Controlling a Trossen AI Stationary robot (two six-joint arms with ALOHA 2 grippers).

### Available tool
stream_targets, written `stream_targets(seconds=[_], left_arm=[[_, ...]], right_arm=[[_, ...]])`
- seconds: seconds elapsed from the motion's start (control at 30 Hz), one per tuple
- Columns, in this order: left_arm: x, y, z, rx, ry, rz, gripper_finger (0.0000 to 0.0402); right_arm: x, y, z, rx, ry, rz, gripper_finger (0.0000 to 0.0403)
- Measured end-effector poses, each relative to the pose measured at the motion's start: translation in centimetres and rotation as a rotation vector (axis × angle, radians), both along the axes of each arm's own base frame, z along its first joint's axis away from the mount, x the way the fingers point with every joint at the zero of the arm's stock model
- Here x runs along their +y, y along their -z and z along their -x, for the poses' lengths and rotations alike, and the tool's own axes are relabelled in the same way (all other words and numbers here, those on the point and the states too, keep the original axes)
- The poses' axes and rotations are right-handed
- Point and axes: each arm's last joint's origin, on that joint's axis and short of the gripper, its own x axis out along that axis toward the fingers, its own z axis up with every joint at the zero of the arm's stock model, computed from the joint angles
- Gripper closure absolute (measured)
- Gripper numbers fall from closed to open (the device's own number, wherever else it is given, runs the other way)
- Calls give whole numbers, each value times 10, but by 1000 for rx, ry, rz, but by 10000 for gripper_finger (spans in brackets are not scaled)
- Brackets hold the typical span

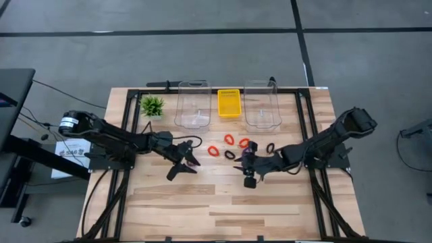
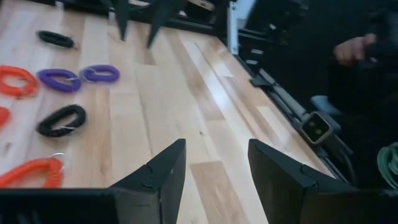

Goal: Sort spring keychains
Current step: Put the middle black spring keychain into the yellow bin

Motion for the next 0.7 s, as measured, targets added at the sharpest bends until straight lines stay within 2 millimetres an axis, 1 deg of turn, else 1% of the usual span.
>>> stream_targets(seconds=[0.13,0.2,0.43,0.53,0.7], left_arm=[[-4,0,0,0,-58,-27,230],[-7,0,0,2,-65,-28,230],[-17,0,1,3,-76,-33,230],[-18,0,1,4,-76,-34,230],[-18,0,1,10,-79,-24,230]], right_arm=[[0,-5,-7,40,-1,33,294],[-1,-3,-4,81,0,49,294],[-2,-2,-5,95,8,49,294],[-6,1,-2,146,19,66,294],[-14,8,6,247,98,41,294]])
